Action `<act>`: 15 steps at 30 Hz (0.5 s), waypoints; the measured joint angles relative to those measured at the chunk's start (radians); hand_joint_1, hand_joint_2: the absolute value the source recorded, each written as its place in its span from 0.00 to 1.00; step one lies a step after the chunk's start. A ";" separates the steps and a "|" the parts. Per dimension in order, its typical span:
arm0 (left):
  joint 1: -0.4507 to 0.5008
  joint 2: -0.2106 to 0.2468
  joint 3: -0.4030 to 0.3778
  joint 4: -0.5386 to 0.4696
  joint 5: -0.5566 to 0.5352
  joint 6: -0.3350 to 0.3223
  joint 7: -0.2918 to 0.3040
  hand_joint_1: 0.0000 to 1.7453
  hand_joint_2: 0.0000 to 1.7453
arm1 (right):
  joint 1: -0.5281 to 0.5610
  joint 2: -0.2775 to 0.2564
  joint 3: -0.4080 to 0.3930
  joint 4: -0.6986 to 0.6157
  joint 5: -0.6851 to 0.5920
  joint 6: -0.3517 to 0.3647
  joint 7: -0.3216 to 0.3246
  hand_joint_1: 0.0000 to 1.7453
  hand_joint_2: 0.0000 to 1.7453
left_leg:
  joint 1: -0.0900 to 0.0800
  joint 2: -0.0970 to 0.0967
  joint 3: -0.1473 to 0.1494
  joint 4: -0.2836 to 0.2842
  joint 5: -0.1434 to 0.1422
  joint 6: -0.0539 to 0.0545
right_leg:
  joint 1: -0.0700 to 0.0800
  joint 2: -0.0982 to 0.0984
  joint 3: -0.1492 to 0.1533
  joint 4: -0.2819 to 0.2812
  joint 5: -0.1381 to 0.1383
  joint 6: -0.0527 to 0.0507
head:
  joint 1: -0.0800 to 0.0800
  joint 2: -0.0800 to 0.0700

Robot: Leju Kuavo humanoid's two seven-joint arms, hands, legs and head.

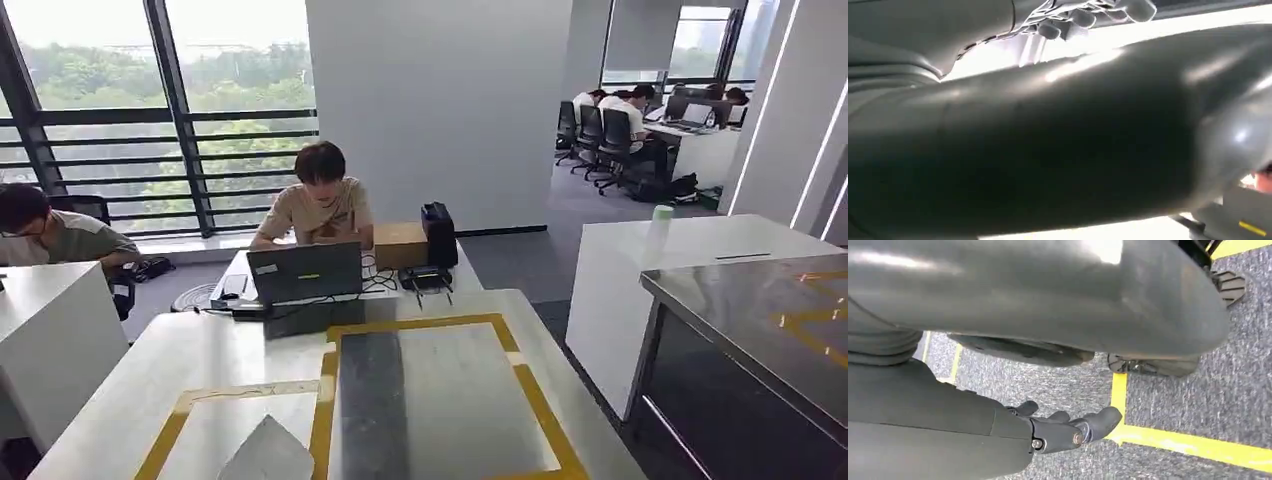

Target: Take the parts from the cabinet and place them on the table.

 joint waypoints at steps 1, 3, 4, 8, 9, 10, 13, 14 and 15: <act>0.002 0.000 0.006 -0.003 -0.001 -0.001 0.001 0.00 0.00 | 0.000 0.000 0.000 0.000 -0.002 0.000 -0.001 0.00 0.00 | 0.000 -0.003 -0.016 0.048 -0.066 -0.002 | 0.000 0.000 -0.015 0.000 0.010 -0.009 | -0.003 0.000; 0.007 -0.003 0.019 -0.009 -0.001 0.000 0.005 0.00 0.00 | 0.001 0.000 0.000 0.000 -0.004 0.000 -0.003 0.00 0.00 | 0.000 -0.003 -0.043 0.183 -0.170 -0.007 | 0.003 -0.001 -0.042 0.001 0.031 -0.012 | -0.004 0.000; 0.014 -0.004 0.026 -0.014 -0.001 0.000 0.007 0.00 0.00 | 0.001 -0.001 0.000 0.000 -0.006 0.000 -0.003 0.00 0.00 | 0.000 -0.003 -0.050 0.247 -0.190 -0.009 | 0.004 -0.003 -0.058 0.003 0.044 -0.012 | -0.004 0.000; 0.034 -0.011 0.057 -0.036 0.003 0.000 0.008 0.00 0.00 | 0.002 -0.002 0.000 0.000 -0.011 0.000 -0.002 0.00 0.00 | 0.004 -0.003 0.076 0.146 -0.077 -0.010 | 0.004 -0.004 -0.127 0.020 0.086 -0.001 | -0.003 0.000; 0.037 -0.015 0.066 -0.043 0.011 0.000 0.006 0.00 0.00 | 0.002 -0.002 0.000 0.000 -0.012 0.000 -0.002 0.00 0.00 | 0.006 -0.004 0.140 0.060 -0.092 -0.009 | 0.003 -0.004 -0.139 0.028 0.095 0.004 | -0.004 0.000; 0.038 -0.020 0.076 -0.050 0.023 0.000 0.001 0.00 0.00 | 0.002 -0.004 0.000 0.000 -0.013 0.000 -0.003 0.00 0.00 | 0.000 -0.006 0.193 -0.023 -0.132 -0.008 | 0.007 -0.002 -0.150 0.034 0.101 0.011 | -0.003 0.000; 0.067 -0.038 0.128 -0.062 0.079 0.000 -0.032 0.00 0.00 | 0.004 -0.005 0.000 0.000 -0.021 -0.001 -0.003 0.00 0.00 | -0.011 -0.007 0.174 -0.032 -0.127 0.023 | -0.001 -0.001 -0.152 0.030 0.131 0.027 | -0.003 0.000; 0.074 -0.048 0.150 -0.062 0.097 0.000 -0.052 0.00 0.00 | 0.007 -0.005 0.000 0.000 -0.023 0.000 -0.003 0.00 0.00 | -0.010 -0.003 0.166 -0.036 -0.115 0.036 | -0.001 0.002 -0.154 0.028 0.140 0.037 | -0.003 0.000; 0.077 -0.056 0.172 -0.063 0.107 0.000 -0.066 0.00 0.00 | 0.009 -0.005 0.000 0.000 -0.024 0.000 -0.003 0.00 0.00 | -0.008 0.002 0.159 -0.037 -0.104 0.045 | -0.006 0.003 -0.161 0.043 0.110 0.041 | -0.003 0.000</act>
